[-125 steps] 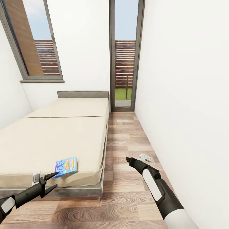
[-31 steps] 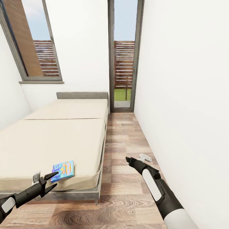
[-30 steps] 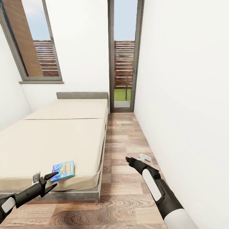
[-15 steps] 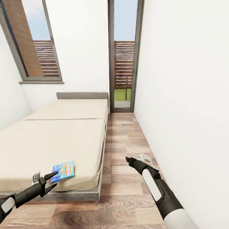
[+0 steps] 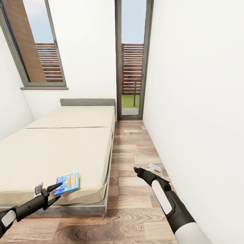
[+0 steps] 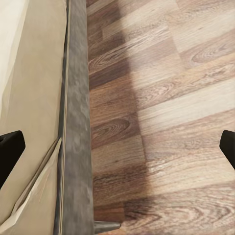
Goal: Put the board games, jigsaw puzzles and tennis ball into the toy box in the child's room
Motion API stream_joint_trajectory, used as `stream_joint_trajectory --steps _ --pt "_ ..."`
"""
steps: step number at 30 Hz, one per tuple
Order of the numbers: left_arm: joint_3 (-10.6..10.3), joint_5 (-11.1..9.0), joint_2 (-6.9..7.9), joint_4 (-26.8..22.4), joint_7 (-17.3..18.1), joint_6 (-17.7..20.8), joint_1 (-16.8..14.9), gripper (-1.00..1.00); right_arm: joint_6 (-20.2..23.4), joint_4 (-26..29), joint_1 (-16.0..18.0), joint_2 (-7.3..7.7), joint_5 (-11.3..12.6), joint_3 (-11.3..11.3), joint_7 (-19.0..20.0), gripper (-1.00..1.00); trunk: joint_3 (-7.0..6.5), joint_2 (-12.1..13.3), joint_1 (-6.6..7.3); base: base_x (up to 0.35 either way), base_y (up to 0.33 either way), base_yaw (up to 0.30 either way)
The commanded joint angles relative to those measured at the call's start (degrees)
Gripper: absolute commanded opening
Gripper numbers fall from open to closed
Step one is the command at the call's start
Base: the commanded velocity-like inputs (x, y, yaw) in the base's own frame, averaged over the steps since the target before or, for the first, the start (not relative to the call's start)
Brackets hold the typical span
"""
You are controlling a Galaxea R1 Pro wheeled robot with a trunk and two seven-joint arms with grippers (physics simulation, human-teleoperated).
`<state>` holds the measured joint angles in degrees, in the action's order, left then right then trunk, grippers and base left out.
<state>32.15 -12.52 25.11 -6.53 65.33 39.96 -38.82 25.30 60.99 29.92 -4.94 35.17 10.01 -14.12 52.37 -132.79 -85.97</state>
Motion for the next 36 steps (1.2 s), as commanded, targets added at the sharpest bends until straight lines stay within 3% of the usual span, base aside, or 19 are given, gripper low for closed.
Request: stream_joint_trajectory --steps 1,36 --pt "-0.4 -0.59 0.03 0.02 0.05 0.47 -0.02 1.0 0.1 0.09 0.04 0.02 0.6 0.1 -0.56 1.0 0.06 -0.02 0.01 0.0 0.0 0.0" --pt "-0.38 -0.57 0.03 0.02 -0.03 0.41 -0.02 1.0 0.17 0.09 0.05 0.02 0.6 0.1 -0.56 1.0 0.06 -0.02 0.01 0.0 0.0 0.0"
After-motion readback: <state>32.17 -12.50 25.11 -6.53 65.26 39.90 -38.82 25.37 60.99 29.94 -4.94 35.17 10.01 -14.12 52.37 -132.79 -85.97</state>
